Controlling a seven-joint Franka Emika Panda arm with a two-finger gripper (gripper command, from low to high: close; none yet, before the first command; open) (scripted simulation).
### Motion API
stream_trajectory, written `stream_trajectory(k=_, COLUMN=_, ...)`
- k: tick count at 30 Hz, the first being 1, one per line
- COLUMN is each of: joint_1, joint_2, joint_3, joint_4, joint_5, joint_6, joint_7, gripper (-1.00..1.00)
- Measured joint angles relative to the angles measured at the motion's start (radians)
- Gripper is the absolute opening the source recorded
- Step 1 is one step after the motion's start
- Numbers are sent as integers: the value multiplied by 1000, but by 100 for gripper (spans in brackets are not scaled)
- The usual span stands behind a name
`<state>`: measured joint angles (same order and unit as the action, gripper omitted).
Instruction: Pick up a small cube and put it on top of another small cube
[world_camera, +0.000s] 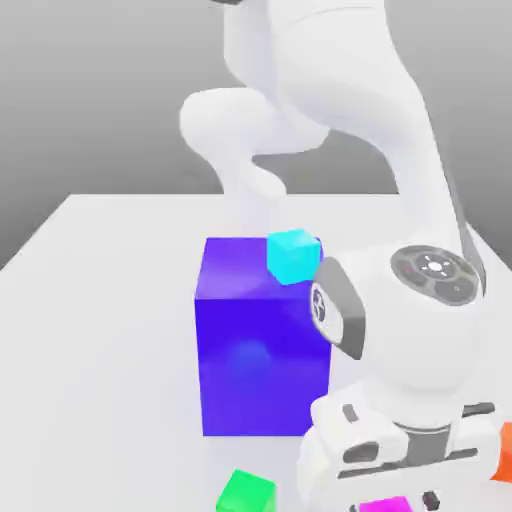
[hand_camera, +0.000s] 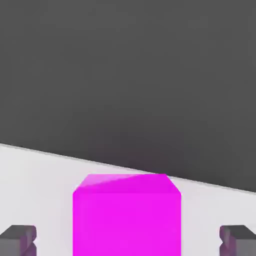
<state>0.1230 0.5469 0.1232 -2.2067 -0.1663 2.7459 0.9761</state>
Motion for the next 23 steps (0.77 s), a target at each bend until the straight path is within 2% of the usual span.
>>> stream_trajectory(k=6, joint_1=-1, joint_2=-3, joint_3=1, joint_4=-1, joint_5=1, joint_6=-2, joint_7=-1, gripper=-100)
stream_trajectory(k=10, joint_1=-22, joint_2=-127, joint_3=28, joint_4=-30, joint_5=37, joint_6=-97, joint_7=-26, gripper=-100)
stream_trajectory(k=15, joint_1=-140, joint_2=-305, joint_3=-54, joint_4=-136, joint_5=129, joint_6=-163, joint_7=5, gripper=-100)
stream_trajectory(k=17, joint_1=-169, joint_2=-316, joint_3=-80, joint_4=-161, joint_5=147, joint_6=-148, joint_7=18, gripper=-100)
stream_trajectory(k=20, joint_1=-174, joint_2=-232, joint_3=-92, joint_4=-164, joint_5=146, joint_6=-60, joint_7=27, gripper=-100)
stream_trajectory(k=21, joint_1=-174, joint_2=-210, joint_3=-94, joint_4=-163, joint_5=144, joint_6=-39, joint_7=29, gripper=100)
stream_trajectory(k=23, joint_1=-174, joint_2=-210, joint_3=-94, joint_4=-163, joint_5=144, joint_6=-39, joint_7=29, gripper=100)
